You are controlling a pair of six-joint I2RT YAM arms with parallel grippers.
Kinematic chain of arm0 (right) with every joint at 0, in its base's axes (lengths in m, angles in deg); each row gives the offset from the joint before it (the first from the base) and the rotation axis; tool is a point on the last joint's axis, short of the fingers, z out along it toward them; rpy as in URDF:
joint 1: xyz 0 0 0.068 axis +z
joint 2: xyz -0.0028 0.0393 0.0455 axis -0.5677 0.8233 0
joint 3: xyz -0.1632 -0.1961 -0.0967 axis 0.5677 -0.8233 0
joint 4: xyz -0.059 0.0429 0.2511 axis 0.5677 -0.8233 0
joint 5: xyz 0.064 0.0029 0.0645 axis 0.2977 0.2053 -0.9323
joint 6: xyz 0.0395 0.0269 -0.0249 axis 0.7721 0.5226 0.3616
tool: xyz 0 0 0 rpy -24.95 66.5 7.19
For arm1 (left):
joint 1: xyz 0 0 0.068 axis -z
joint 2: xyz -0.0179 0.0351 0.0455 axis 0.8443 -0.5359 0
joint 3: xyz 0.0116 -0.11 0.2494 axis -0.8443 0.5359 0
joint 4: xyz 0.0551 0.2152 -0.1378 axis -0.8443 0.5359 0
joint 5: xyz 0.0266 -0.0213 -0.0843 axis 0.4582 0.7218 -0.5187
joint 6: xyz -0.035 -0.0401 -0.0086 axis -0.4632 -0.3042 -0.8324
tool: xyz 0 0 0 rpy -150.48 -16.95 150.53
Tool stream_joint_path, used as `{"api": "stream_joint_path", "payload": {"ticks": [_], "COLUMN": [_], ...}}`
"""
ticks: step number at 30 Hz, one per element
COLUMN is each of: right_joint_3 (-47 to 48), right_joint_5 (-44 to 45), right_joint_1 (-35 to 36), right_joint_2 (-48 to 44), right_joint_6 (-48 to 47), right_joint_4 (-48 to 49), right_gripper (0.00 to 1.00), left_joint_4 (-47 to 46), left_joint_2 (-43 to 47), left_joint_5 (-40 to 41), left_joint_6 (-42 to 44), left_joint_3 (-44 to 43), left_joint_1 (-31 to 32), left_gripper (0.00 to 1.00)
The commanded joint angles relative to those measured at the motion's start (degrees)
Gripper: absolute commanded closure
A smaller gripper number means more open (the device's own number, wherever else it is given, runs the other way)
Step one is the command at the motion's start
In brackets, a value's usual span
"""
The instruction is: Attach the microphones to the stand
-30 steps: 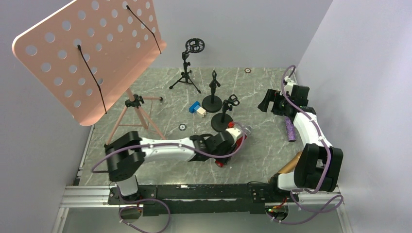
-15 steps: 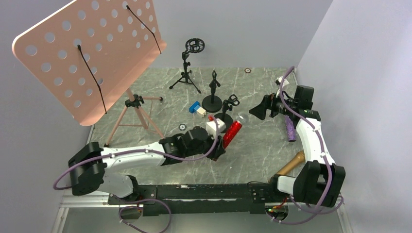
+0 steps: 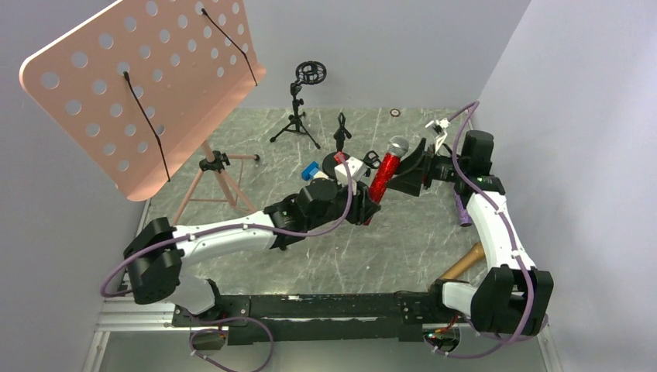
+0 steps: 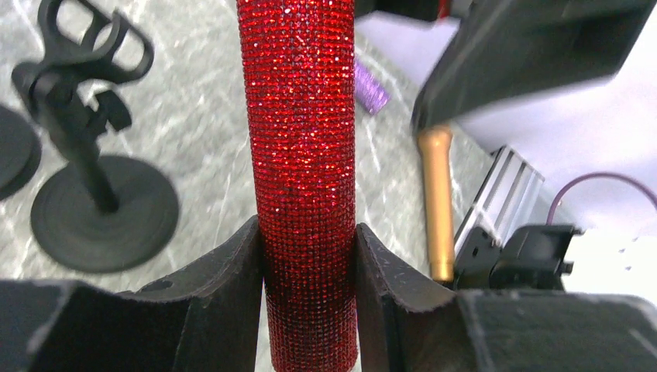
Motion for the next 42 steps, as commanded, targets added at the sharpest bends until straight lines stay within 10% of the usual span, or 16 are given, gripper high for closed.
{"api": "stream_joint_path", "payload": {"ticks": [1,8,26,37,39,42], "right_joint_3": [-5.28,-12.08,-11.7,-11.87,-11.89,-11.16], "right_joint_5": [-1.94,4.0,11.05,9.48,9.07,8.51], "right_joint_1": [2.23,2.23,1.05,1.03,0.99,0.95], "right_joint_2": [-1.27,-0.67,0.98,1.67,1.4,0.51], "right_joint_6": [23.89,54.58,58.53,57.03,56.14,51.62], "right_joint_4": [25.55,58.95,55.0,54.96,54.64,50.25], "right_gripper": [0.0,0.01,0.18,0.84,0.89,0.92], "left_joint_4": [-10.11,-13.85,-18.09,-17.65,-16.48,-13.34], "left_joint_2": [-3.94,-6.63,-7.41,-8.4,-7.68,-4.93], "left_joint_5": [-0.12,1.77,1.71,-1.64,-2.34,-3.77], "left_joint_6": [0.02,0.08,-2.06,-2.06,-2.08,-1.41], "left_joint_3": [-5.85,-6.7,-2.25,-3.19,-3.27,-2.52], "left_joint_1": [-0.01,0.5,0.7,0.69,0.62,0.03], "left_gripper": [1.0,1.0,1.0,1.0,0.84,0.3]}}
